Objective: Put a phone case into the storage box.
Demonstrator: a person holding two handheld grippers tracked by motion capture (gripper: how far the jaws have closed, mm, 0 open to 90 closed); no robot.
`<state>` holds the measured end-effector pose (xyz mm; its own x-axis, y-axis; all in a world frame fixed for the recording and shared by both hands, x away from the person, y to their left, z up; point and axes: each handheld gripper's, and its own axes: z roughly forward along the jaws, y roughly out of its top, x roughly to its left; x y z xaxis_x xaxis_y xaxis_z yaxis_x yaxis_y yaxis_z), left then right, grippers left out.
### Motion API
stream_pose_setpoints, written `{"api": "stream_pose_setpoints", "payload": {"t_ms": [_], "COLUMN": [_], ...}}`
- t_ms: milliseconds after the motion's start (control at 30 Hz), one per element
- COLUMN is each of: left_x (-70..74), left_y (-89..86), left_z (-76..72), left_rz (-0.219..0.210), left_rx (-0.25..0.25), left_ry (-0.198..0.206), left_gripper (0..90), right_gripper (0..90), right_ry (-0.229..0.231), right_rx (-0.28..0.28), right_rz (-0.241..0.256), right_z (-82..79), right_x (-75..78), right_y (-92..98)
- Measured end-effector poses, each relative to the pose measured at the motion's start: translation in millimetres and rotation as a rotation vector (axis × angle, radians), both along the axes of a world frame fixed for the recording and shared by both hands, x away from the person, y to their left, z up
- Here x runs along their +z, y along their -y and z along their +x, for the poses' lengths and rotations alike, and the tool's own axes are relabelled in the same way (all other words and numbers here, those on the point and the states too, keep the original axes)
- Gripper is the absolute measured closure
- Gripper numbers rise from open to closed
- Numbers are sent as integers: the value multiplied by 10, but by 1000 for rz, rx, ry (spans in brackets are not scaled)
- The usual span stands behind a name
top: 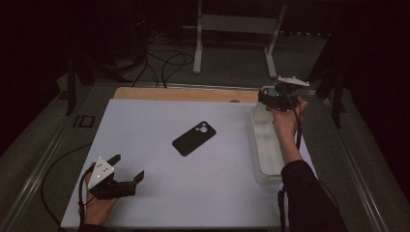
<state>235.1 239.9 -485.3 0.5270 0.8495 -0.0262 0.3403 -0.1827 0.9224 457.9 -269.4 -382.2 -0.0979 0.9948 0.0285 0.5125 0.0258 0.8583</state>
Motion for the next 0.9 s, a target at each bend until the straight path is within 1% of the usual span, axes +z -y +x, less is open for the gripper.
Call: {"api": "stream_pose_setpoints", "payload": {"t_ms": [100,233,300,500,733,900], "left_x": [0,0,0,-1,-1,1], "left_y": [-3,0,1,2,-4,-10], "left_z": [0,-1,-2,0,-3,-5], "left_rz": [-3,-1,0,0,-3,-6], "left_rx": [2,-1,-2,-4,-1,-1], "left_ry": [1,0,1,0,1,2], "left_gripper": [2,2,2,2,2,2], "right_gripper": [167,167,167,167,167,167], "right_ry": [-22,-31,-47,-53,-92,-124], "right_rx": [-9,-13,-17,-14,-22,-39], "right_rz": [-4,-6,-11,-28,-45,-58], "right_z": [25,39,54,85,142,171], "right_x": [-75,-122,-156,-199,-307,-365], "right_y": [-2,2,-8,-49,-101,-103]}}
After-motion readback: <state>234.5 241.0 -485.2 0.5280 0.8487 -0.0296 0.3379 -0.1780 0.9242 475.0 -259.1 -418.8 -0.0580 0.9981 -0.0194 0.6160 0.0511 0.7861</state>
